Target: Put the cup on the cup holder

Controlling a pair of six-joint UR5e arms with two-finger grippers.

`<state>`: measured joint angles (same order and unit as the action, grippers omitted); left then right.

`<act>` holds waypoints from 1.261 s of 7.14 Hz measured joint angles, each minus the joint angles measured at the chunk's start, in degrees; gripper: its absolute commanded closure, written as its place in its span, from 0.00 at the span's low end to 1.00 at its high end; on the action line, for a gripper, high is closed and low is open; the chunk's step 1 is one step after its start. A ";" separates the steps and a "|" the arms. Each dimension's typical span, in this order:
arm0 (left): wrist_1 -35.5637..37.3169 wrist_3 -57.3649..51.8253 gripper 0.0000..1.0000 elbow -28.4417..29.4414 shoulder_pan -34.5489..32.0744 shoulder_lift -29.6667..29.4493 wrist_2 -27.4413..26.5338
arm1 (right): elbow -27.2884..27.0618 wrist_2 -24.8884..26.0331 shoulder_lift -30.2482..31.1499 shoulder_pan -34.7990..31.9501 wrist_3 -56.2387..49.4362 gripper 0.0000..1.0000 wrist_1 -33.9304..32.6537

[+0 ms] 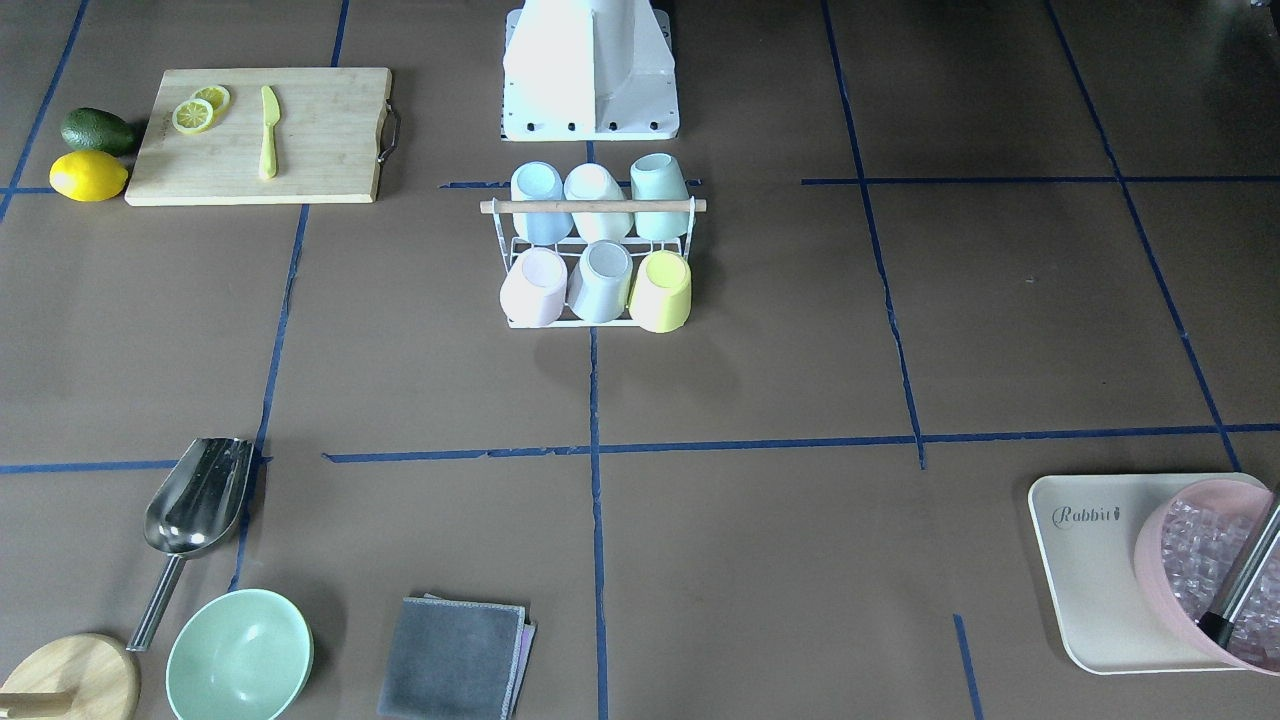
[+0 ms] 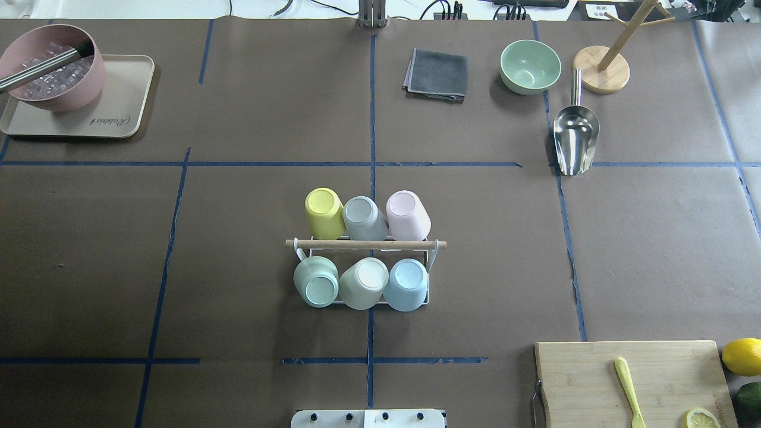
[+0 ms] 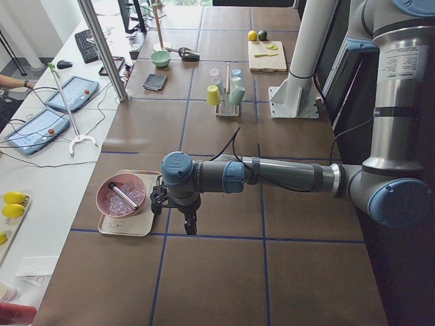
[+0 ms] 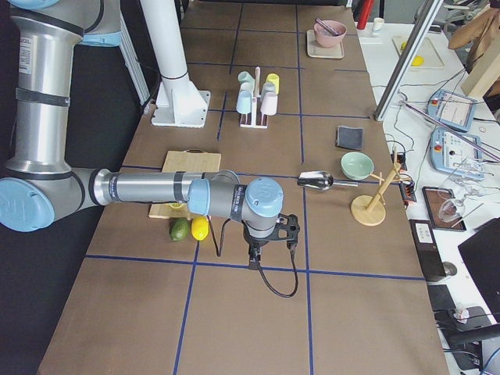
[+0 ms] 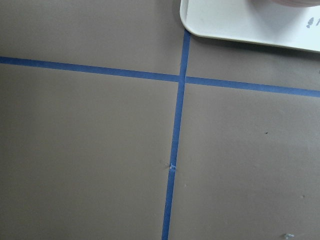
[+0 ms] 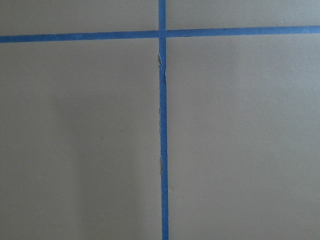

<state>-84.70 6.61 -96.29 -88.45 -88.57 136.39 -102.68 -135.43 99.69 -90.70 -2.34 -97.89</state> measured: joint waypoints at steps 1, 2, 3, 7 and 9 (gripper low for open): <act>0.01 0.02 0.00 -0.07 0.02 -0.01 0.06 | -0.04 0.18 0.23 -0.04 0.02 0.00 -0.01; -0.01 -0.02 0.00 -0.08 0.03 0.00 0.09 | 0.08 0.33 0.29 -0.07 0.08 0.00 -0.02; -0.02 -0.07 0.00 -0.04 0.03 0.03 0.10 | 0.20 0.49 0.31 -0.08 0.12 0.00 -0.02; 0.03 -0.27 0.00 0.12 -0.05 0.13 0.03 | 0.53 1.09 0.46 -0.04 0.20 0.00 -0.02; -0.02 -0.43 0.00 0.20 -0.05 0.15 0.02 | 0.53 1.13 0.50 -0.05 0.21 0.00 -0.03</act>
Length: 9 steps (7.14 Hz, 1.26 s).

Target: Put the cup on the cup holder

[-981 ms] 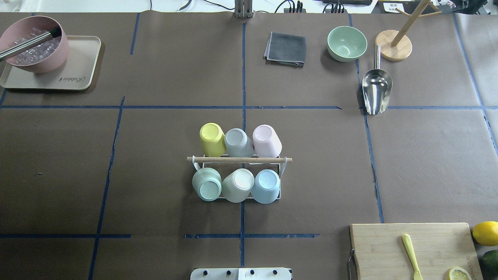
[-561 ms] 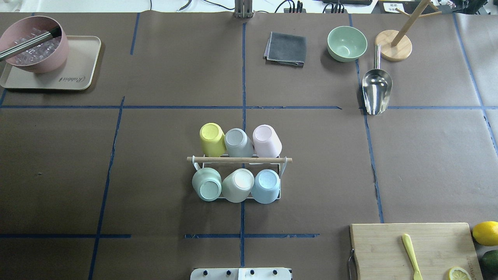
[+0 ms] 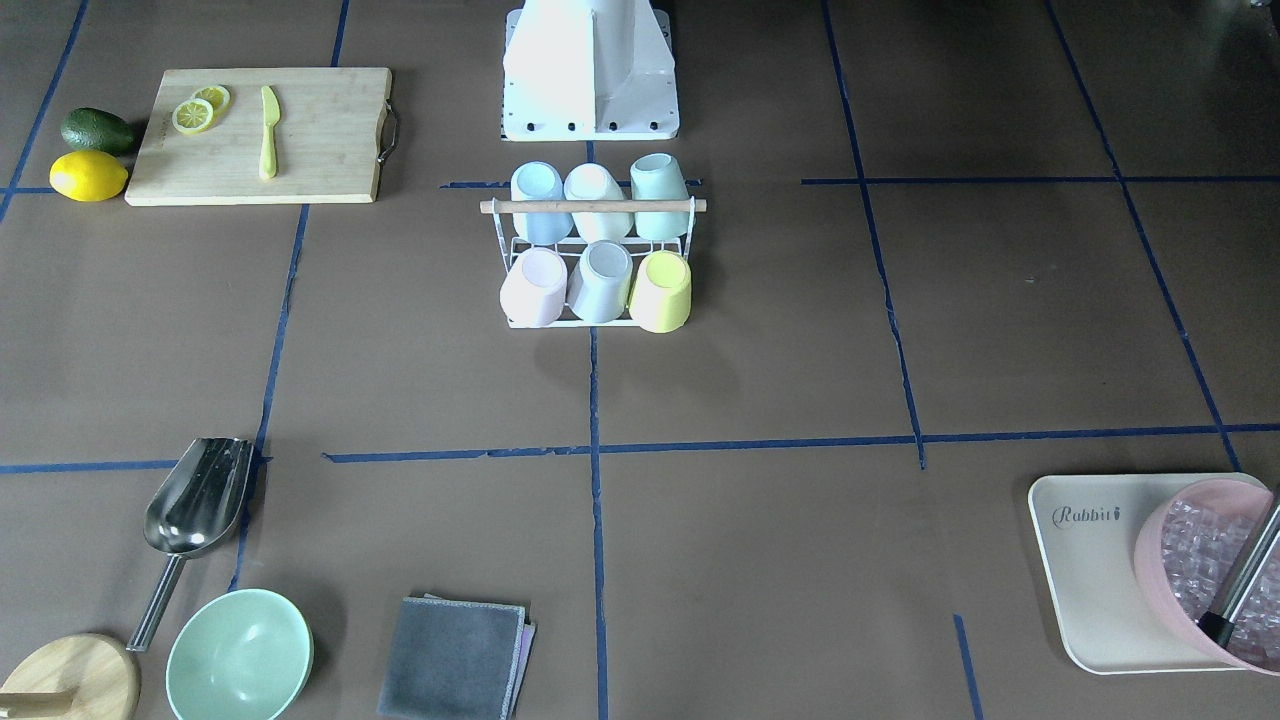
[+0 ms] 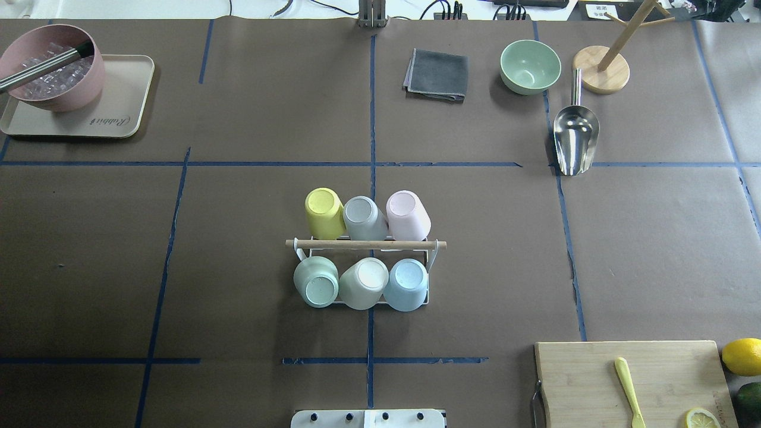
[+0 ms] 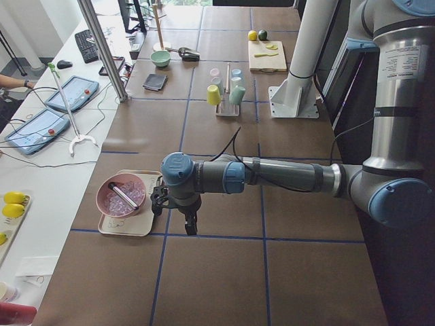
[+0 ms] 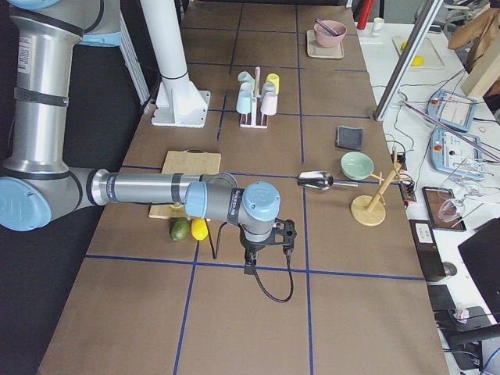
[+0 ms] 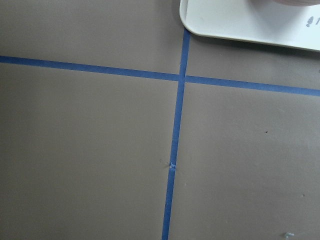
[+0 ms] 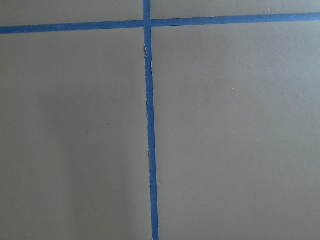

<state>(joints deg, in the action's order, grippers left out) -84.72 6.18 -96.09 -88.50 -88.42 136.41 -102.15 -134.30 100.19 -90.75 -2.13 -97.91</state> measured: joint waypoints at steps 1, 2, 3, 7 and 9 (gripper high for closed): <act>-0.01 -0.02 0.00 0.00 0.00 0.00 0.00 | 0.00 0.00 0.00 -0.02 -0.02 0.00 0.00; -0.01 -0.03 0.00 -0.03 0.00 0.00 0.00 | 0.00 0.00 0.00 -0.03 0.00 0.00 0.00; -0.01 -0.05 0.00 -0.05 0.00 0.00 0.00 | 0.02 0.01 0.00 -0.03 0.02 0.00 0.00; -0.18 -0.36 0.00 0.44 0.00 0.03 -0.28 | -0.06 -0.08 0.00 -0.04 0.01 0.00 0.00; -1.12 -2.43 0.00 0.87 0.00 0.50 -0.40 | -0.06 -0.08 0.03 -0.04 -0.05 0.00 0.00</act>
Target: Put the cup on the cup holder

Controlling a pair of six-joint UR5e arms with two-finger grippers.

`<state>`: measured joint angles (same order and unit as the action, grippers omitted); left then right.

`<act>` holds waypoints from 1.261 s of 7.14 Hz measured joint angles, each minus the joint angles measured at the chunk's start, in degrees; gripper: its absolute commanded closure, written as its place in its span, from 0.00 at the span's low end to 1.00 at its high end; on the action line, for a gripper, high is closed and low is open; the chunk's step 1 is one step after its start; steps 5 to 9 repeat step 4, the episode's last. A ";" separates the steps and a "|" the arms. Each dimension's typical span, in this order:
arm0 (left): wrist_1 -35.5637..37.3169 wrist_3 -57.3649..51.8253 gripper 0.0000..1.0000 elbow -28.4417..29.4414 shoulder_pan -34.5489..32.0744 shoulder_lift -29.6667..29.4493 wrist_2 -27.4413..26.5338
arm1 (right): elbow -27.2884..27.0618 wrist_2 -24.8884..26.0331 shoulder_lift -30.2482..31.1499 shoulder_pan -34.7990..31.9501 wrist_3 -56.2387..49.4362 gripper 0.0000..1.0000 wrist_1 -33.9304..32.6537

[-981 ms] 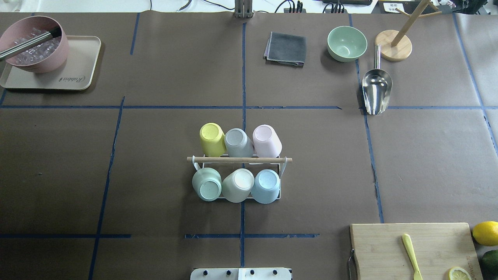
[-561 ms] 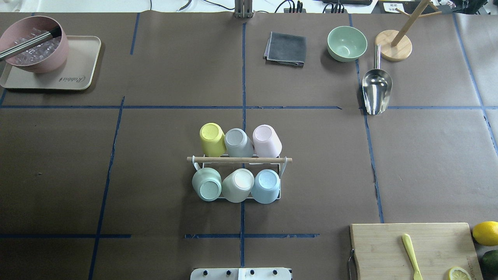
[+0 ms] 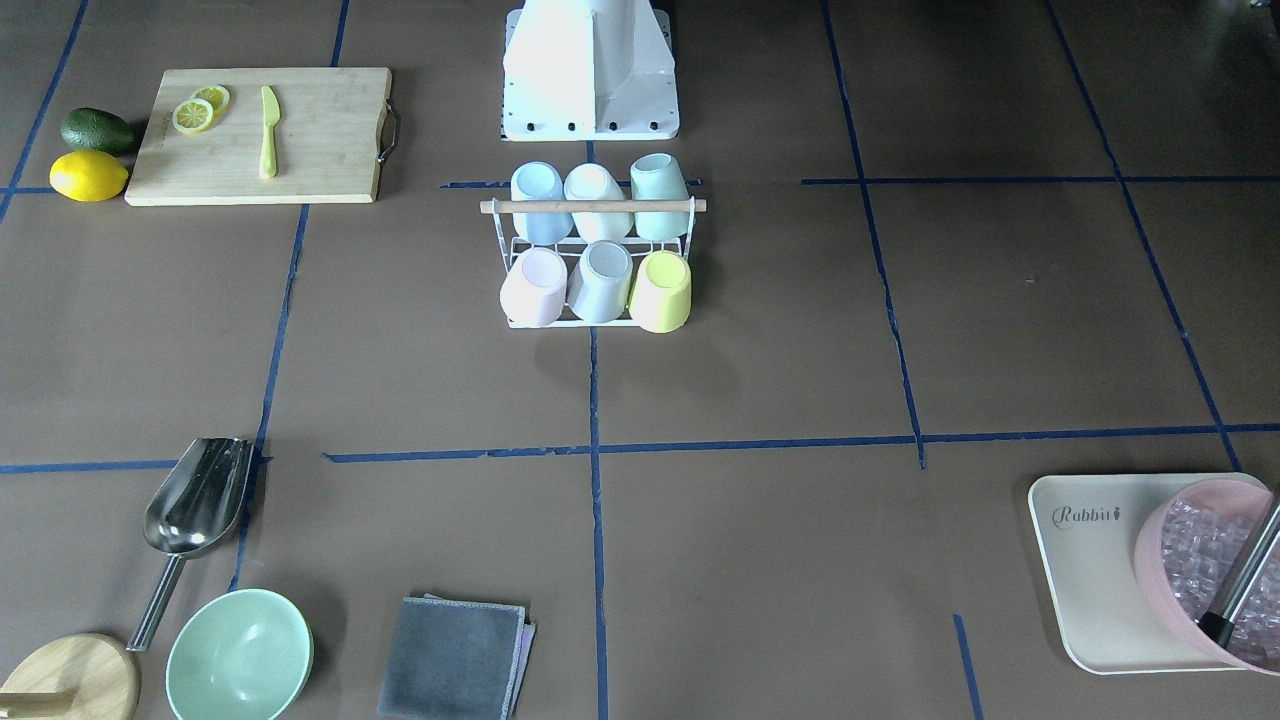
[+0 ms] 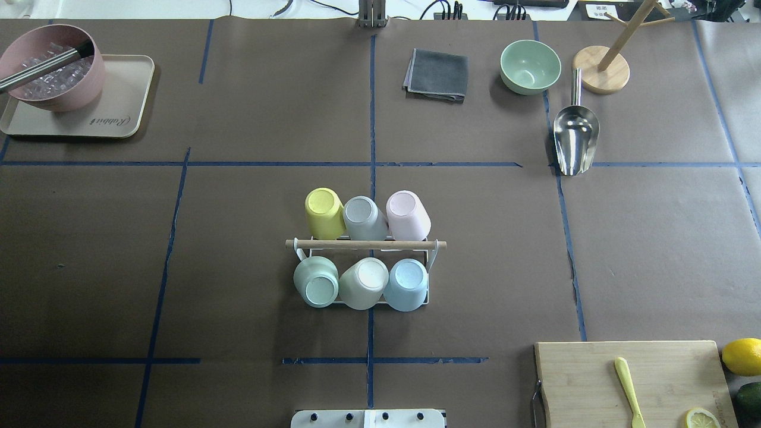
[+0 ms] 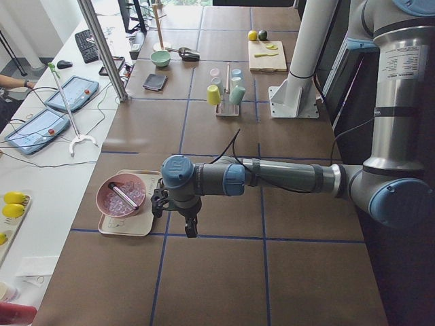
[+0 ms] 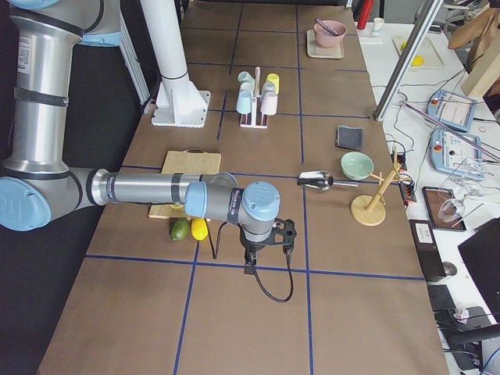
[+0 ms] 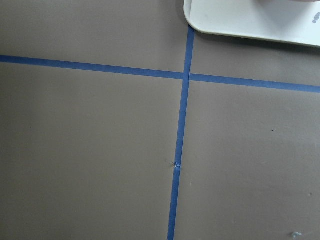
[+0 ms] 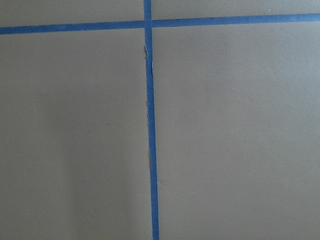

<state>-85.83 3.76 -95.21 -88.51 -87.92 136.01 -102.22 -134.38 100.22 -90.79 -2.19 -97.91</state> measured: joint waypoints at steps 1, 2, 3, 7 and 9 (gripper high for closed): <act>-0.30 -1.69 0.00 -0.04 0.01 0.71 -0.01 | 0.00 0.00 0.04 0.00 -0.01 0.00 0.00; -0.42 -2.39 0.00 -0.05 0.05 1.01 0.02 | 0.00 0.00 0.05 0.00 -0.01 0.00 0.00; -0.45 -2.59 0.00 -0.09 0.08 1.14 0.02 | -0.03 -0.02 0.06 0.00 -0.01 0.00 0.00; -0.47 -2.61 0.00 -0.12 0.08 1.19 0.01 | -0.06 -0.06 0.05 0.00 -0.01 0.00 0.00; -0.47 -2.61 0.00 -0.12 0.08 1.19 0.01 | -0.06 -0.06 0.05 0.00 -0.01 0.00 0.00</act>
